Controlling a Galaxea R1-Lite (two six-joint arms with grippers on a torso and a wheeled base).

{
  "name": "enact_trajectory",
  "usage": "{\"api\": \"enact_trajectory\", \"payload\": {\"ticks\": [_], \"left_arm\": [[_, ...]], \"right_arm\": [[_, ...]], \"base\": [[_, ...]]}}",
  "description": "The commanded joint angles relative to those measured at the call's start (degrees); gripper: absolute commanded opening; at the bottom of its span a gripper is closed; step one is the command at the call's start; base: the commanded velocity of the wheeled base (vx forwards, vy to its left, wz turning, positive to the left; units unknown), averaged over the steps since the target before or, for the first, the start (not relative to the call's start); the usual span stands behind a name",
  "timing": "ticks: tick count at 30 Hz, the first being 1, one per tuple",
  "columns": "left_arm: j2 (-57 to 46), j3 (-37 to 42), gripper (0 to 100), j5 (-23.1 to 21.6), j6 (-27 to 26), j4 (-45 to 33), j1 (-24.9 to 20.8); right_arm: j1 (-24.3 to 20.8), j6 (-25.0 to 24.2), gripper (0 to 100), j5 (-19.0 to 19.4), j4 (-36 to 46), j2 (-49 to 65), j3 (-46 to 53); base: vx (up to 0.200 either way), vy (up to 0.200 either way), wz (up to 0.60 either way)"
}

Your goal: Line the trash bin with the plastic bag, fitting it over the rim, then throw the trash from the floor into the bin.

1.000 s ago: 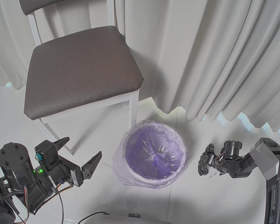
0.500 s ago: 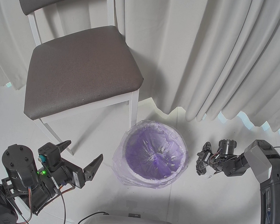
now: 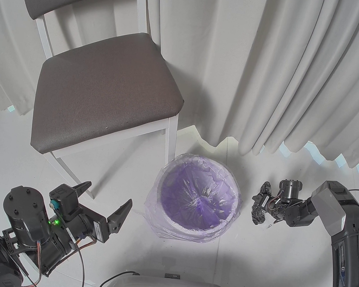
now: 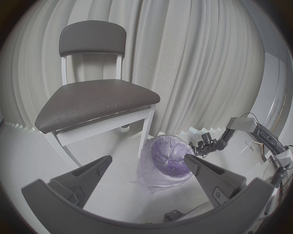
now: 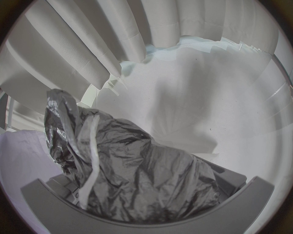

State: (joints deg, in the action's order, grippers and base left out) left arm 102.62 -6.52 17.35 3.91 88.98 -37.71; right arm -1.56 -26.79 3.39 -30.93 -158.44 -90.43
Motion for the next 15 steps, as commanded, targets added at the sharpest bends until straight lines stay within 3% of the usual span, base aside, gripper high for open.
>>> {"api": "enact_trajectory", "payload": {"ticks": [1, 15], "left_arm": [[0.2, 0.0, 100, 0.0, 0.0, 1.0, -0.1], [-0.1, 0.2, 100, 0.1, 0.0, 1.0, -0.9]], "right_arm": [[0.0, 0.0, 0, 0.0, 0.0, -0.1, 0.0], [0.0, 0.1, 0, 0.0, 0.1, 0.1, 0.3]], "base": [[0.0, 0.0, 0.0], [0.0, 0.0, 0.0]]}}
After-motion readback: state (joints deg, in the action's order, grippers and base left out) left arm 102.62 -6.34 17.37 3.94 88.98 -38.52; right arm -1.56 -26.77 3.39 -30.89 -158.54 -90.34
